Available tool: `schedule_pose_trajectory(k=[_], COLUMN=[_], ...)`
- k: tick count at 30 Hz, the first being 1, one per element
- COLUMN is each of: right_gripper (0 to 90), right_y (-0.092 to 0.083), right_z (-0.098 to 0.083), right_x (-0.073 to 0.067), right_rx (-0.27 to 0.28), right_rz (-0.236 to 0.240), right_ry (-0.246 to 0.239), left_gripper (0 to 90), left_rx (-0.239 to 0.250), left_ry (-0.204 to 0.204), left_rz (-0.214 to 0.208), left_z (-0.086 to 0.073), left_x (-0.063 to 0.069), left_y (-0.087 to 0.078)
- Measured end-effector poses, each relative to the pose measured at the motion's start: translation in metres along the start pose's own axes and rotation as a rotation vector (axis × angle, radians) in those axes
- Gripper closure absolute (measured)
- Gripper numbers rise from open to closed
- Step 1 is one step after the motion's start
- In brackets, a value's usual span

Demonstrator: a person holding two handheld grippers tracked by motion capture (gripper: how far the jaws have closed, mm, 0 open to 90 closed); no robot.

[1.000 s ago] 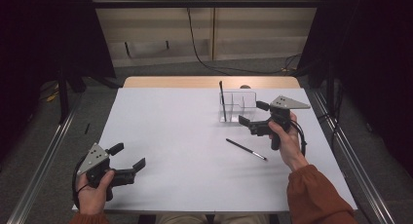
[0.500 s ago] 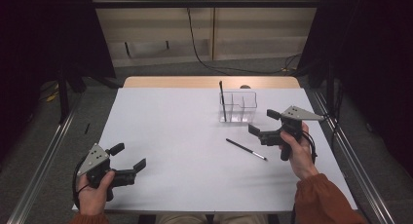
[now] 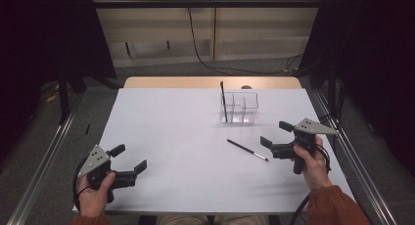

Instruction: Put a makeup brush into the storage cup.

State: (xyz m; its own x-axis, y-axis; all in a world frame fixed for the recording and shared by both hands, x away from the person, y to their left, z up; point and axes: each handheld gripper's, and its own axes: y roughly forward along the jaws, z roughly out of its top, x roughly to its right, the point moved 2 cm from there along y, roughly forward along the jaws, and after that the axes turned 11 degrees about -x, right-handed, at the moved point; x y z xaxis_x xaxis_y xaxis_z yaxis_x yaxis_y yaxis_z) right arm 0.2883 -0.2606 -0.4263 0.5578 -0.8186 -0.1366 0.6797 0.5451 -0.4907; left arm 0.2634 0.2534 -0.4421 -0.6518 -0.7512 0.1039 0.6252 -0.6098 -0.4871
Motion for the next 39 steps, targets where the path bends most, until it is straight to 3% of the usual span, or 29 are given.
schedule_pose_trajectory(k=[4, 13, 21, 30, 33, 39], right_gripper=[2.4, 2.9, 3.7, 3.4, 3.4, 1.6], right_y=[-0.007, -0.016, -0.031, -0.039, -0.037, -0.040], right_z=[-0.005, -0.023, -0.034, -0.046, -0.051, -0.049], right_x=[-0.003, -0.006, -0.008, -0.013, -0.015, -0.013], right_rx=[0.035, 0.022, 0.072, 0.098, 0.065, 0.084], right_rz=[-0.005, -0.035, -0.071, -0.072, -0.073, -0.054], right_ry=[0.019, 0.019, 0.019, 0.012, -0.014, -0.018], left_gripper=[2.4, 2.4, 2.0, 2.0, 2.0, 2.0], left_rx=[0.000, 0.003, 0.005, 0.013, 0.013, 0.024], left_ry=[0.003, 0.004, 0.006, 0.007, 0.004, -0.009], left_rz=[0.001, -0.005, 0.007, 0.013, 0.018, 0.028], left_z=[0.000, 0.000, 0.000, -0.001, -0.002, -0.002], left_x=[0.000, 0.001, 0.000, 0.002, 0.002, 0.001], left_y=[0.000, 0.001, -0.001, -0.005, -0.007, -0.010])
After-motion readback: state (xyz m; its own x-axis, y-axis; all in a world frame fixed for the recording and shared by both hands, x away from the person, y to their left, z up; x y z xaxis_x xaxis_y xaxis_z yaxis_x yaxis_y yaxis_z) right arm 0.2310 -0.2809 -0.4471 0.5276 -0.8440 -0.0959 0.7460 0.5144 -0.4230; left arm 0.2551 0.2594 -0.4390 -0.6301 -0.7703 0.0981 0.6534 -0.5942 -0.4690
